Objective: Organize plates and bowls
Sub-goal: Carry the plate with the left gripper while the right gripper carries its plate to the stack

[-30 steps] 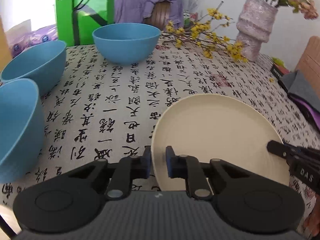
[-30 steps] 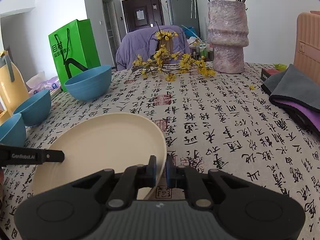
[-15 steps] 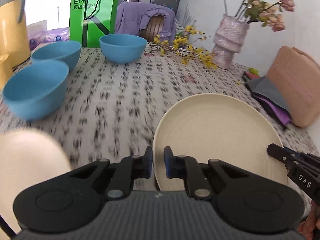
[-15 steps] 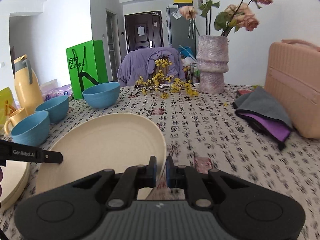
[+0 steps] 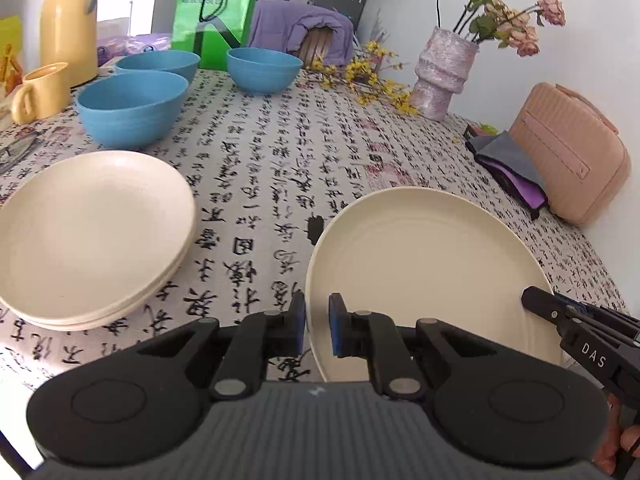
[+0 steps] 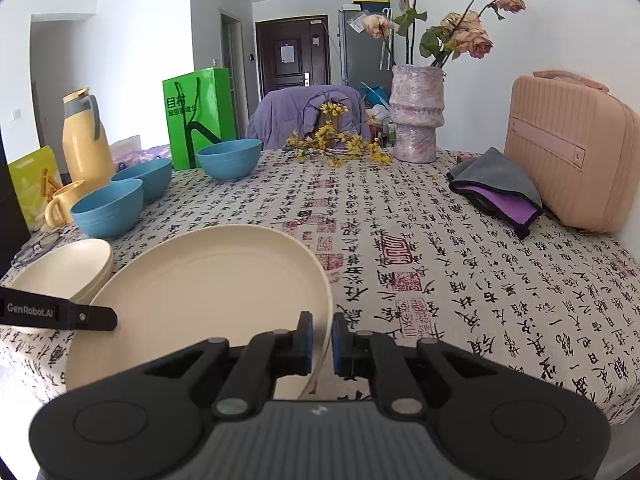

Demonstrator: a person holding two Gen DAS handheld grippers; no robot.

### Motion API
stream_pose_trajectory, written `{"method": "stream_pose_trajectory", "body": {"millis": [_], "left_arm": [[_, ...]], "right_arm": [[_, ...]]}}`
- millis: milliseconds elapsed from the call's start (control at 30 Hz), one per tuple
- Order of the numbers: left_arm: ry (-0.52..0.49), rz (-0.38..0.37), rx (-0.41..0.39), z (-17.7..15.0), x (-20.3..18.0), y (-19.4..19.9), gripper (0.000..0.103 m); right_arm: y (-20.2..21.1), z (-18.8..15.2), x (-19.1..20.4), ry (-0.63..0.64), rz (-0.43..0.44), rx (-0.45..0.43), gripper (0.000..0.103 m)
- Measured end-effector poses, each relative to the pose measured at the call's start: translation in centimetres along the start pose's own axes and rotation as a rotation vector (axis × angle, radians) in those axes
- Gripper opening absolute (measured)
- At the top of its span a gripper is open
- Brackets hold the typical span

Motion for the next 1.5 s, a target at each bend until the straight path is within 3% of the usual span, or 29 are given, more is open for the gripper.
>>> {"method": "stream_pose_trajectory", "body": {"millis": [333, 800, 1133, 1500], "left_arm": [[0.075, 0.056, -0.066, 2.0, 5.2, 2.0, 0.012], [0.183, 0.189, -0.162, 5.8, 16.6, 4.3, 0.012], [0.21, 0.228, -0.165, 6.8, 21.6, 3.8, 0.012], [0.142, 0.233, -0.153, 6.7, 23.0, 2.2, 0.014]], "right_arm": [[-1.9, 2.4, 5.3, 0.051, 0.076, -0.014, 0.01], [-7.6, 6.7, 17.7, 0.169, 0.211, -0.015, 0.011], [-10.9, 6.7, 23.1, 0.22, 0.23, 0.022, 0.013], [-12.3, 6.2, 25.7, 0.322, 0.18, 0.004, 0.019]]}}
Point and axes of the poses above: each gripper's, at about its wrist camera, not at the fingertips, and y roughly against the way its jaws point, x to its left, z to its top, the point moved 4 cm from there along -y, roughly the way its jaws point, and after that the axes turned 7 degrees about y, right-handed, at the moved point
